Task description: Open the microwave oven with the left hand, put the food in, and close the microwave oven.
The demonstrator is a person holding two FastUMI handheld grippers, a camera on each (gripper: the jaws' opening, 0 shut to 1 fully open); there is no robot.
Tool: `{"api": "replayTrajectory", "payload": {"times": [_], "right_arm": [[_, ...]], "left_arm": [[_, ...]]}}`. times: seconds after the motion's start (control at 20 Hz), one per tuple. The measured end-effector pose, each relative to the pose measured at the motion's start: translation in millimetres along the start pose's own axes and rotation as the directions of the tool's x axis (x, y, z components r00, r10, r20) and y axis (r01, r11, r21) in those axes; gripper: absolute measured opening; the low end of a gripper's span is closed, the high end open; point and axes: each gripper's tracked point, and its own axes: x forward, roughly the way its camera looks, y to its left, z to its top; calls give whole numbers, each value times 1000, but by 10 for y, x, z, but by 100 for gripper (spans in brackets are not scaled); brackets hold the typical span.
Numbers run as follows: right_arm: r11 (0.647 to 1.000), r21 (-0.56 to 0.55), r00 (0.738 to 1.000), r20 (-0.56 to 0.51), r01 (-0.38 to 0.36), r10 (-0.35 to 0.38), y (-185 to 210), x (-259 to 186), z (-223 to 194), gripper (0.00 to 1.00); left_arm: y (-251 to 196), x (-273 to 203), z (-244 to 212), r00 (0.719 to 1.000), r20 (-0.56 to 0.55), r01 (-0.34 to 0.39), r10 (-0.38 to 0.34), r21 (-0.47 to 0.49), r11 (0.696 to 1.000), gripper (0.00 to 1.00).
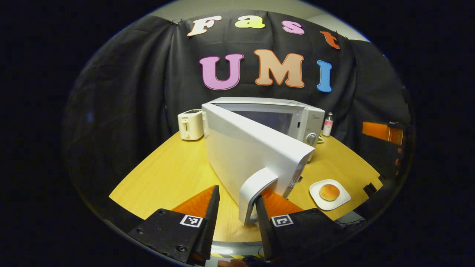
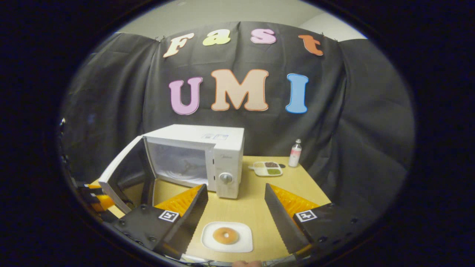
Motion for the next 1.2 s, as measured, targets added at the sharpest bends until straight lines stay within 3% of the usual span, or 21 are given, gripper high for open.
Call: {"api": "replayTrajectory", "payload": {"times": [0.35, 0.65, 0.85, 1.05, 1.2], "right_arm": [[994, -107, 987, -158, -2, -15, 269, 220, -946, 98], [988, -154, 937, -341, 18, -70, 222, 407, -1815, 99], [990, -133, 913, -398, 44, -93, 162, 490, -2052, 98], [995, -99, 890, -450, 30, -72, 226, 567, -2192, 99], [996, -83, 891, -450, 32, -66, 242, 611, -2212, 96]], "left_arm": [[540, -199, -61, 998, -4, -57, 57, -19, 998, 53], [921, -344, -82, 996, -11, -93, 93, -44, 995, 53], [1045, -387, -86, 995, -14, -101, 100, -46, 994, 53], [1086, -392, -83, 995, -18, -98, 97, -50, 994, 53], [1102, -384, -84, 995, -20, -94, 93, -49, 994, 53]]}}
